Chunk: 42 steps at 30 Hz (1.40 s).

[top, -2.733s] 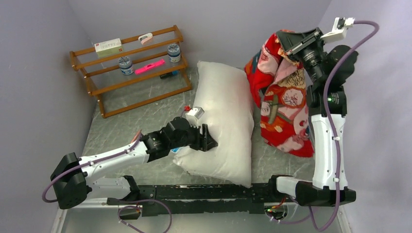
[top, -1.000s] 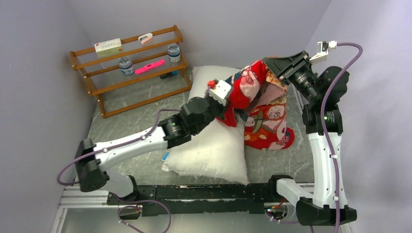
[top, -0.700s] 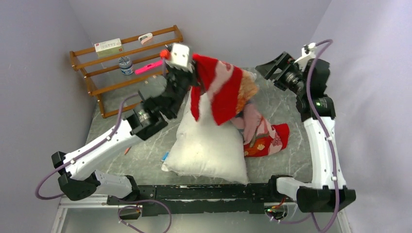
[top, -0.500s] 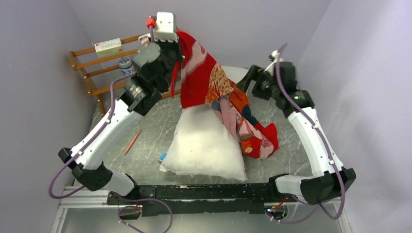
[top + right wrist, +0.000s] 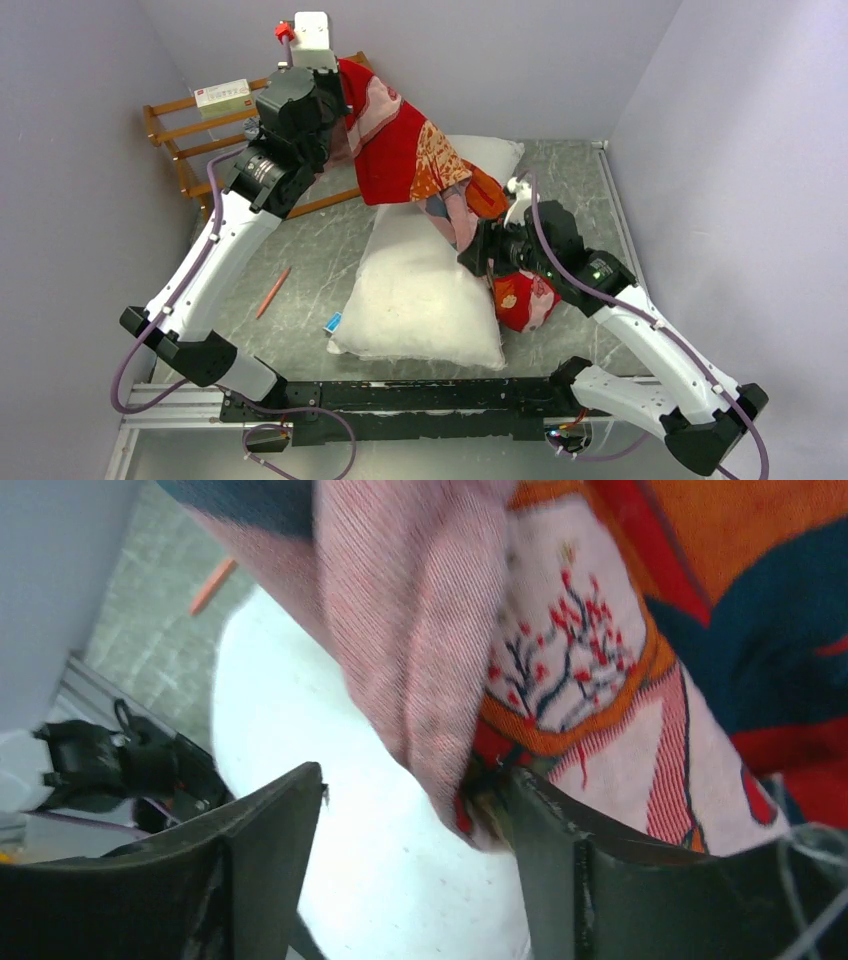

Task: Put the pillow into the pillowcase
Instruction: Place the pillowcase at the center of the board.

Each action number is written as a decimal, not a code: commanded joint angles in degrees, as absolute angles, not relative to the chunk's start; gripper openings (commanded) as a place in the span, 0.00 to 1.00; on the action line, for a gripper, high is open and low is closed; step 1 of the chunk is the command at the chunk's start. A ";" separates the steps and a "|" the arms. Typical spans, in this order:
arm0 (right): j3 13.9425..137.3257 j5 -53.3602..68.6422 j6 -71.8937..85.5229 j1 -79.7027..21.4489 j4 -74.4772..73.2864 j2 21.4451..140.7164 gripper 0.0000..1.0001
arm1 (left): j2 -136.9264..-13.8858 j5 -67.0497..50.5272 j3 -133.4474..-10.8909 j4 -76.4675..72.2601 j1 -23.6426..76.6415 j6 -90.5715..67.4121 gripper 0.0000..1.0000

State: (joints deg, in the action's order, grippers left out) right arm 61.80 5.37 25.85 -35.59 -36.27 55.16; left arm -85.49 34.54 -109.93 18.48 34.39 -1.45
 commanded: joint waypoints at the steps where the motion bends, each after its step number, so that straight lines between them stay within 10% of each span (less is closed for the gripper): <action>1: 55.56 0.15 27.47 -36.88 -35.34 50.84 0.73 | -80.99 34.60 -110.67 12.67 33.58 -3.71 0.05; 8: 49.39 -3.34 27.49 -37.35 -27.39 49.40 0.57 | -80.74 34.22 -108.89 12.00 33.50 -5.21 0.05; 14: 53.85 -14.61 29.12 -37.36 -28.08 47.99 0.00 | -80.84 37.14 -109.45 11.44 33.32 -2.57 0.05; 22: 74.91 -38.39 19.14 -37.35 -27.89 43.61 0.00 | -77.69 41.20 -109.93 4.78 33.27 5.62 0.05; 35: 88.10 22.39 17.73 -37.38 -20.90 47.31 0.00 | -65.13 49.58 -111.98 -6.02 33.31 21.96 0.05; 42: 81.97 24.97 28.08 -37.36 -13.65 51.04 0.00 | -61.93 53.97 -107.01 -6.47 33.40 31.74 0.05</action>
